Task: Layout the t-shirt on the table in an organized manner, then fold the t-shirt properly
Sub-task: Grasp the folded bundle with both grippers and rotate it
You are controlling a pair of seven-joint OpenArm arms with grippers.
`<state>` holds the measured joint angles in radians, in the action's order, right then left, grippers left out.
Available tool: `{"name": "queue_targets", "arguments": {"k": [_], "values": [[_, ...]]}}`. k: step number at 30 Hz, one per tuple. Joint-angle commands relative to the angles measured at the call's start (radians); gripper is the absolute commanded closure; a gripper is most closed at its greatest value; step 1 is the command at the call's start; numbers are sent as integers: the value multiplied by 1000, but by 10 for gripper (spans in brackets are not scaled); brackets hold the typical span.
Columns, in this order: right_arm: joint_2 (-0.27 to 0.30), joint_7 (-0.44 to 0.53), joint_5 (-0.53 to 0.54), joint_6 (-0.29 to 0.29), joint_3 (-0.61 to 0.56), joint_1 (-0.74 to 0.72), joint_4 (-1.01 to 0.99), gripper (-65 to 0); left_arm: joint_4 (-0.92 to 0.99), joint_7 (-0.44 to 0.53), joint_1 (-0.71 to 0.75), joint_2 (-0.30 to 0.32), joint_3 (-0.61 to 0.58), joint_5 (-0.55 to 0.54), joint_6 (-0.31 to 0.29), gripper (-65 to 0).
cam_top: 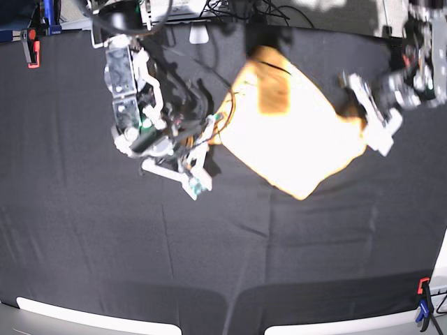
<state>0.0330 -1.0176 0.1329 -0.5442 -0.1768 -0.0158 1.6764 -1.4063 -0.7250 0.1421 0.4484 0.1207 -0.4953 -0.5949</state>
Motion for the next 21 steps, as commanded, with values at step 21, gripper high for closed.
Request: {"name": "queue_targets", "arguments": {"k": [21], "values": [[-3,98,-133,82,-237,171,78,0,11,73,-98,23,10,1,103,0]]}}
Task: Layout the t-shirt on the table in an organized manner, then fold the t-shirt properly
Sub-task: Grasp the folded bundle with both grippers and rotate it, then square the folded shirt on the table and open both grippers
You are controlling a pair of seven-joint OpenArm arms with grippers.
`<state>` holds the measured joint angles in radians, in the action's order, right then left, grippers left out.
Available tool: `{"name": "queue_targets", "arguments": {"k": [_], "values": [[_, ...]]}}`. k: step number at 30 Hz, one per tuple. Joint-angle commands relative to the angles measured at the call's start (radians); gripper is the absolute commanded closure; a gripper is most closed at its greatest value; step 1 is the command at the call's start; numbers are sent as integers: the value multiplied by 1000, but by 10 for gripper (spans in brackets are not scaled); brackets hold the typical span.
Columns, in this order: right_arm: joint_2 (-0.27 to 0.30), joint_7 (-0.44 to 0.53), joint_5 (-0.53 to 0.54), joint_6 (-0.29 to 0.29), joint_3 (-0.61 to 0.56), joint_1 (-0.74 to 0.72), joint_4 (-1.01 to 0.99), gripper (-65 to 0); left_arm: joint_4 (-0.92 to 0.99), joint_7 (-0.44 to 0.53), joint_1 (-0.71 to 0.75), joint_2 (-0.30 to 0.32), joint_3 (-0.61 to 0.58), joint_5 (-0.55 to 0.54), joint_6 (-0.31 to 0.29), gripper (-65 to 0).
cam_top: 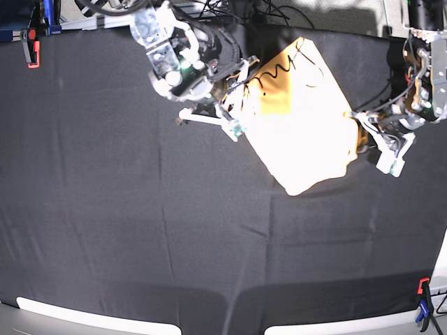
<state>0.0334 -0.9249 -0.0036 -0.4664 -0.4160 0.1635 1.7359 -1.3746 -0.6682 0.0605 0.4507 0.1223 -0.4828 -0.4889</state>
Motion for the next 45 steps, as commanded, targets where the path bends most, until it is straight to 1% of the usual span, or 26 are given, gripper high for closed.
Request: {"name": "queue_targets", "arguments": {"k": [1,5,8,10,12,17,20,24,26,29,31,32,34,36,38,41,43,45], "values": [[-3,0,-8,5,10,-8,30,0,-29,-11,-16,32,9,-31,1,0],[-3,-18,-24,5,66,-8,91,0,-75,-81,-13,90,9,-106,3,0],[-3,-12,-24,4,127,-18,106,0,-96,-151,-12,121,9,-157,50,0],[-3,26,-23,4,167,-29,105,0,-101,-212,4,128,9,-214,53,0],[-3,60,-13,4,198,-43,103,0,-114,-238,42,126,9,-253,52,0],[-8,49,12,4,198,-62,103,0,-186,-192,177,122,9,-259,51,0],[-17,20,49,3,191,-50,103,0,-214,-150,219,92,9,-250,51,0],[-35,20,67,2,151,-19,103,0,-216,-90,213,26,8,-232,51,0],[-44,22,66,2,114,-3,103,0,-216,-63,201,-9,8,-189,52,0],[-45,28,62,3,40,18,103,0,-214,-59,164,-49,8,-122,52,0],[-45,27,59,6,-6,29,103,0,-210,-40,137,-63,8,-103,52,0],[-45,28,59,18,-26,36,103,0,-205,-30,125,-67,8,-96,52,0],[-45,32,59,36,-60,50,103,0,-191,-8,101,-68,8,-85,52,0],[-45,40,56,39,-82,61,103,0,-172,7,76,-68,8,-82,52,0],[-45,56,19,61,-96,71,103,0,-161,6,55,-68,8,-82,52,0],[-44,56,-80,116,-90,75,103,0,-160,3,43,-67,9,-82,53,0],[-44,51,-138,140,-75,75,105,0,-164,2,42,-58,9,-86,58,0],[-44,45,-162,146,-51,75,111,0,-177,-13,50,-43,10,-98,112,0]]}}
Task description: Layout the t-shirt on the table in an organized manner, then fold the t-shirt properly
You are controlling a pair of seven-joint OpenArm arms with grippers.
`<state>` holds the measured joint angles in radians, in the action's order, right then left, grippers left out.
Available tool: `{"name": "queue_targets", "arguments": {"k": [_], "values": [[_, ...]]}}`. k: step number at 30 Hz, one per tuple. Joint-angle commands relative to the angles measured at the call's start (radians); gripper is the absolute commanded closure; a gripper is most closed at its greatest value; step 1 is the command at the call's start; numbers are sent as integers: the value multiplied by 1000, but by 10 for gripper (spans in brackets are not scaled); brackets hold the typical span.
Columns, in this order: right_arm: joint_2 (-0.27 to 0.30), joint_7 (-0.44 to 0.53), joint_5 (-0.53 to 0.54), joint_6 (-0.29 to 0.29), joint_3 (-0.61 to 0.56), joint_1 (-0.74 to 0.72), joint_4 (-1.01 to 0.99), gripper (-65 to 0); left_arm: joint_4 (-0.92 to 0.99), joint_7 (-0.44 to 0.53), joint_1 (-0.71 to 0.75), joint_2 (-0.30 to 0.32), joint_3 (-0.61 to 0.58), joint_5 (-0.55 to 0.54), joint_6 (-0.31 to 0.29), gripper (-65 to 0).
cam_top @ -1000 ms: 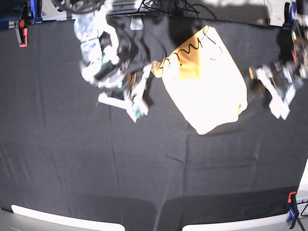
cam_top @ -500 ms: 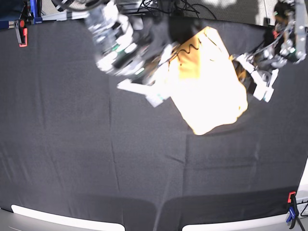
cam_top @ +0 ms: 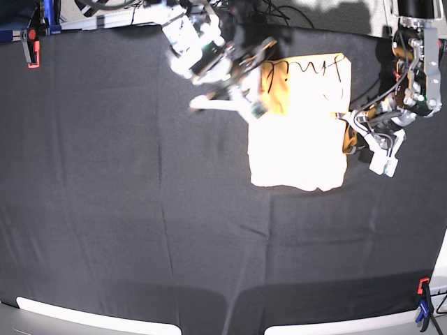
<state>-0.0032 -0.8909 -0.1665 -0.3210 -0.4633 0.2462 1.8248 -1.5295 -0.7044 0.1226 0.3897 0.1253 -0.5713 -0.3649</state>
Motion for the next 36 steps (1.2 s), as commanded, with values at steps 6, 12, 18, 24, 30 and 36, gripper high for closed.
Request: {"name": "queue_targets", "arguments": {"k": [6,12,18,24,30,36], "values": [[-8,13,6,0,95,25,97,0,-150,26,85,71,8,0,44,0],[-8,8,47,-5,225,120,237,0,-278,34,253,71,56,6,44,0],[-7,-14,47,-39,311,314,407,0,-359,51,446,71,180,3,30,0],[5,-64,74,-39,345,512,531,0,-398,49,589,71,229,3,13,0],[49,-124,72,-39,368,688,531,0,-398,47,717,71,229,3,-6,0],[90,-163,73,-38,436,826,531,0,-393,48,806,70,229,6,-10,0]]}}
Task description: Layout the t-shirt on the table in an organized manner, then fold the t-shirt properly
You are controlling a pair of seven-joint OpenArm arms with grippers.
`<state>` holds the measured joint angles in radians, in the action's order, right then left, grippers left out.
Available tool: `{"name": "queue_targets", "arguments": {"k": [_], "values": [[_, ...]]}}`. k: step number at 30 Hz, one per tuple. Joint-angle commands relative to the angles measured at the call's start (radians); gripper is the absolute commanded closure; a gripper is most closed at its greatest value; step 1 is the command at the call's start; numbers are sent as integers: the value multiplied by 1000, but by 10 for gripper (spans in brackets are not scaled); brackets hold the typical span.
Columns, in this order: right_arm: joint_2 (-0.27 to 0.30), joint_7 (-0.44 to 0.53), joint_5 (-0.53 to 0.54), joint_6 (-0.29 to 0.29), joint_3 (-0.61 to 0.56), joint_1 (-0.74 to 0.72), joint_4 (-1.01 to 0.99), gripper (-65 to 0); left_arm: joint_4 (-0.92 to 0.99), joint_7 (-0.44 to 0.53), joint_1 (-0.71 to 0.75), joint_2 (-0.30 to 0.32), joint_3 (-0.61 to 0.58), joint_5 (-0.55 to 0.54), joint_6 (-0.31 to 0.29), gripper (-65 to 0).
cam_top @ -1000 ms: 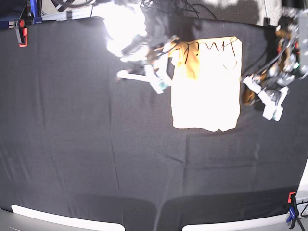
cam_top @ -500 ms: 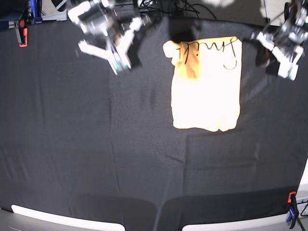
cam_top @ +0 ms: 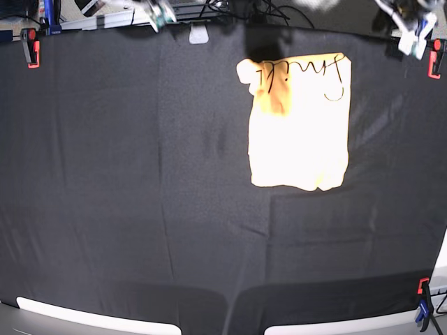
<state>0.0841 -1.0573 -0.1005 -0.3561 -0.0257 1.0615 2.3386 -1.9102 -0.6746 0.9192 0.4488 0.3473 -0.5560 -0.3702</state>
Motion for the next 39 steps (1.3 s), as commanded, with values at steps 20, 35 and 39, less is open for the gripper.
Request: {"name": "queue_targets", "arguments": {"k": [20,35,39], "values": [[232,120,218,-3,229,-312,-915,0,678,248,-185,-164,4,93,-171,0],[290,472,299,-172,228,-800,-1751,0,1295,718,-484,-260,5,432,-169,0],[279,562,286,-171,229,-860,-1838,0,1391,752,-557,-304,5,488,-168,0]]}}
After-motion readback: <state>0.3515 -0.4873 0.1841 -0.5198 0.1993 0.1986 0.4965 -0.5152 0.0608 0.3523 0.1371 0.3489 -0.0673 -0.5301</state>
